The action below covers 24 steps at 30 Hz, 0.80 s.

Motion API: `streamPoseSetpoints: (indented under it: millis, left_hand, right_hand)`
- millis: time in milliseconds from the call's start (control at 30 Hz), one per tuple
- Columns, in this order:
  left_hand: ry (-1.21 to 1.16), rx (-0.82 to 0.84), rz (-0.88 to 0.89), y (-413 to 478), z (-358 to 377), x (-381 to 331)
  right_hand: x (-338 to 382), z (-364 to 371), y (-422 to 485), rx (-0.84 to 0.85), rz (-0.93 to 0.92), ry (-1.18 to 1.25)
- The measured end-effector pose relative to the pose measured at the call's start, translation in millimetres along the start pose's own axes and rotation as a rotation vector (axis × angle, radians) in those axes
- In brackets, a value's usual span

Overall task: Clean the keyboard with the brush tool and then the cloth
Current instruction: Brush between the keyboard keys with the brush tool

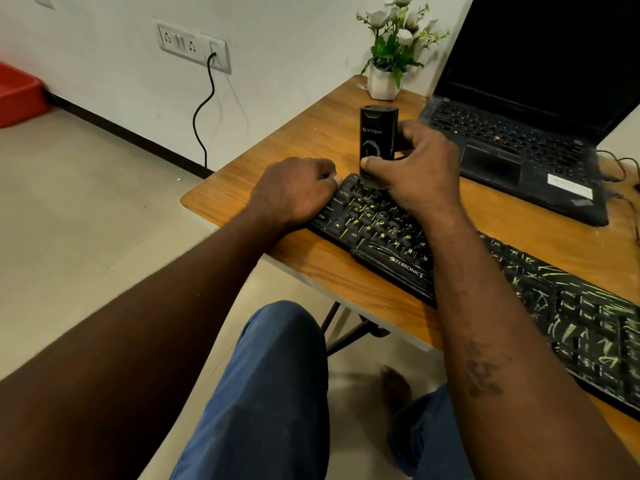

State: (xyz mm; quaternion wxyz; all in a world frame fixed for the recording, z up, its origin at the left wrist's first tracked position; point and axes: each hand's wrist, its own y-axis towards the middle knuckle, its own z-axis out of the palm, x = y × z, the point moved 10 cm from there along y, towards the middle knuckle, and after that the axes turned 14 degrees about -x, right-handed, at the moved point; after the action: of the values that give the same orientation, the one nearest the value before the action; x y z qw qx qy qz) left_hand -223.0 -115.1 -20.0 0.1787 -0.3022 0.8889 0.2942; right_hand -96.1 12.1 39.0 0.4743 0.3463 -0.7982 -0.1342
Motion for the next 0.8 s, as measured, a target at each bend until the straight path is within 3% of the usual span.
streamPoseSetpoints:
  millis: [100, 233, 367, 500, 633, 800]
  left_hand:
    - [-0.006, -0.006, -0.011, 0.0, 0.2, 1.0]
    - [0.006, -0.006, 0.007, 0.1, -0.6, -1.2]
    - [0.001, -0.01, -0.006, 0.5, -0.8, 0.6]
    - [0.004, -0.002, 0.003, 0.3, -0.3, 0.0]
    - [-0.032, -0.001, -0.01, -0.4, 0.6, 0.9]
    - [0.002, -0.019, -0.004, 1.2, 0.2, 1.3]
  right_hand:
    - [3.5, 7.4, -4.8, 0.067, -0.004, 0.048]
    - [4.6, -3.3, -0.8, -0.043, -0.038, -0.039]
    - [8.1, 6.7, -5.6, 0.063, -0.032, 0.055]
    - [8.7, 1.2, -3.7, -0.013, -0.06, -0.041]
    - [13.3, 8.9, -9.5, 0.09, -0.057, 0.051]
    - [13.1, 1.9, -6.8, 0.023, -0.075, -0.008]
